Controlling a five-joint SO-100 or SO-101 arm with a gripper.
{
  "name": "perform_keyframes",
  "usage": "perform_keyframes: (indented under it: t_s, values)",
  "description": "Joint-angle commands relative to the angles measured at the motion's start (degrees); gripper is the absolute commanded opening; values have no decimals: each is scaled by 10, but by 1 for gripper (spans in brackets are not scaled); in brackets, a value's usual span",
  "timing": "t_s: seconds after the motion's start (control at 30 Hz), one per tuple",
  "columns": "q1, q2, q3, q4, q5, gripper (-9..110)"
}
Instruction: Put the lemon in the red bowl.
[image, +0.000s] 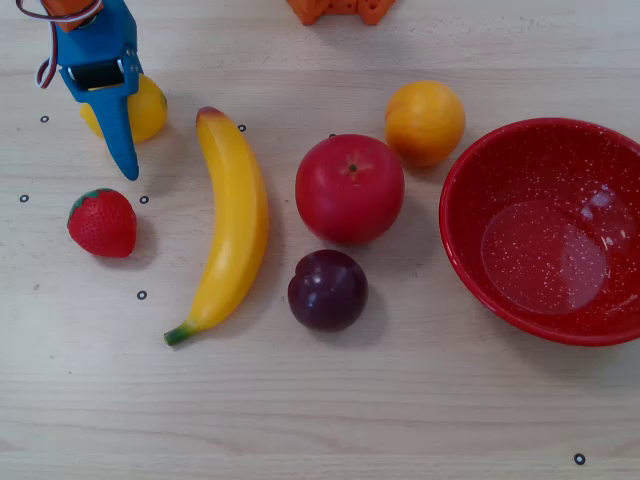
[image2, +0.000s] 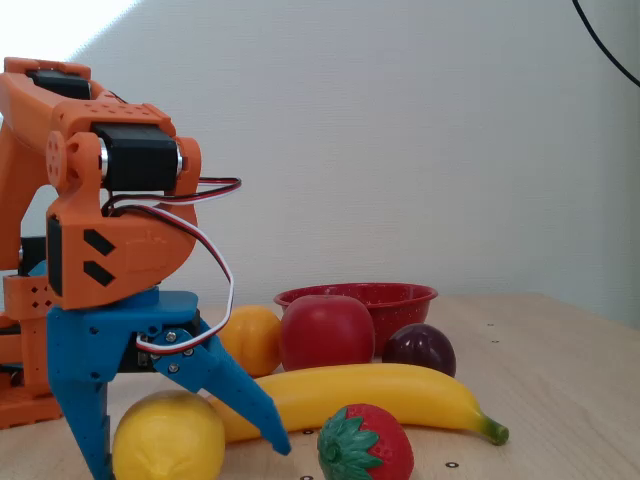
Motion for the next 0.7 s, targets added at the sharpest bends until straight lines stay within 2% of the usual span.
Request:
perform_keyframes:
  t_s: [0.0,0.67]
  values:
    - [4,54,-35,12,4,47]
    - [-5,62,-33,13,17,31]
